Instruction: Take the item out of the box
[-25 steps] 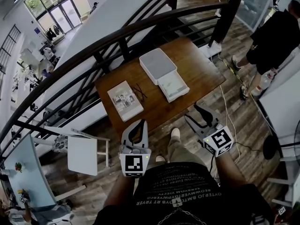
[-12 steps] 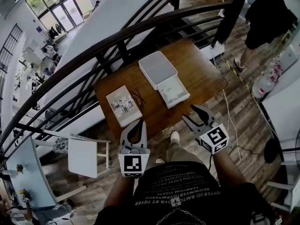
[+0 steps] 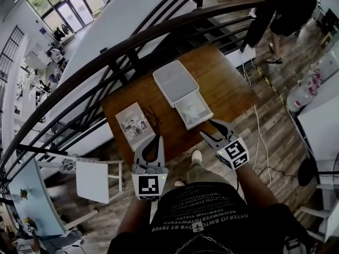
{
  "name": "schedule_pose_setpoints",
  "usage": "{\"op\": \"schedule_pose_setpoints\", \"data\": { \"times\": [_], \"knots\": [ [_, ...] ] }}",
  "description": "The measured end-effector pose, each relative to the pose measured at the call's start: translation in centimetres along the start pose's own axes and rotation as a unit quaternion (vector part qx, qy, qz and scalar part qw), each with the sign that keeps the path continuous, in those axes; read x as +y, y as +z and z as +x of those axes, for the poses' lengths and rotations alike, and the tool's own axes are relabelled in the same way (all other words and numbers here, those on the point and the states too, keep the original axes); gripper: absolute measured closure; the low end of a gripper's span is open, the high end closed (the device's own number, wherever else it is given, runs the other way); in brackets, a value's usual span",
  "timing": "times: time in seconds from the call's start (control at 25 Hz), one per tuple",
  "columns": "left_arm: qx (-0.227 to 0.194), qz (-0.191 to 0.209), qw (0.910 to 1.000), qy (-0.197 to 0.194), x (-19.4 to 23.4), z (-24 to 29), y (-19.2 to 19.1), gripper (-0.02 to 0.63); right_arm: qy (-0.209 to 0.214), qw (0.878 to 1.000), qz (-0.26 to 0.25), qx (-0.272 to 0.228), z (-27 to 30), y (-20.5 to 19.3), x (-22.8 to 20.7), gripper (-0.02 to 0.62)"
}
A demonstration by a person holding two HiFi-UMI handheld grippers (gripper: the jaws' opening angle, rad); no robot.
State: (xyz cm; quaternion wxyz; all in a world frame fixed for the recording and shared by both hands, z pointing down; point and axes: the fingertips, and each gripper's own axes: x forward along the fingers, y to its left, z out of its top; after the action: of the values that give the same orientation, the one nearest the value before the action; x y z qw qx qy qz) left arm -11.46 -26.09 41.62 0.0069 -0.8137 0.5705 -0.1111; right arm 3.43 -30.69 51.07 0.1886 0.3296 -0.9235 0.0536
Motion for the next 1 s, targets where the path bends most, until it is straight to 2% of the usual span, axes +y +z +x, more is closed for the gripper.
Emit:
{"op": "schedule_pose_setpoints", "data": {
  "times": [0.2, 0.32, 0.52, 0.88, 1.0],
  "knots": [
    [-0.001, -0.012, 0.9999, 0.004, 0.7, 2.6, -0.1, 0.601, 0.015, 0.999, 0.013, 0.025, 3.0, -2.2, -1.8, 0.393],
    [-0.006, -0.005, 0.9999, 0.006, 1.2, 4.1, 0.2, 0.601, 0.022, 0.999, 0.023, 0.04, 4.8, -3.8, -3.0, 0.391],
    [0.008, -0.022, 0.9994, 0.027, 2.8, 6.0, -1.3, 0.601, 0.042, 0.996, 0.035, 0.072, 8.4, -7.2, -4.7, 0.388],
    [0.033, -0.02, 0.9979, 0.053, 4.9, 8.2, -3.5, 0.601, 0.075, 0.986, 0.038, 0.147, 14.4, -13.6, -6.8, 0.382],
    [0.042, -0.033, 0.9965, 0.064, 5.2, 8.6, -4.6, 0.601, 0.084, 0.981, 0.03, 0.172, 16.2, -15.8, -7.5, 0.38]
  ]
}}
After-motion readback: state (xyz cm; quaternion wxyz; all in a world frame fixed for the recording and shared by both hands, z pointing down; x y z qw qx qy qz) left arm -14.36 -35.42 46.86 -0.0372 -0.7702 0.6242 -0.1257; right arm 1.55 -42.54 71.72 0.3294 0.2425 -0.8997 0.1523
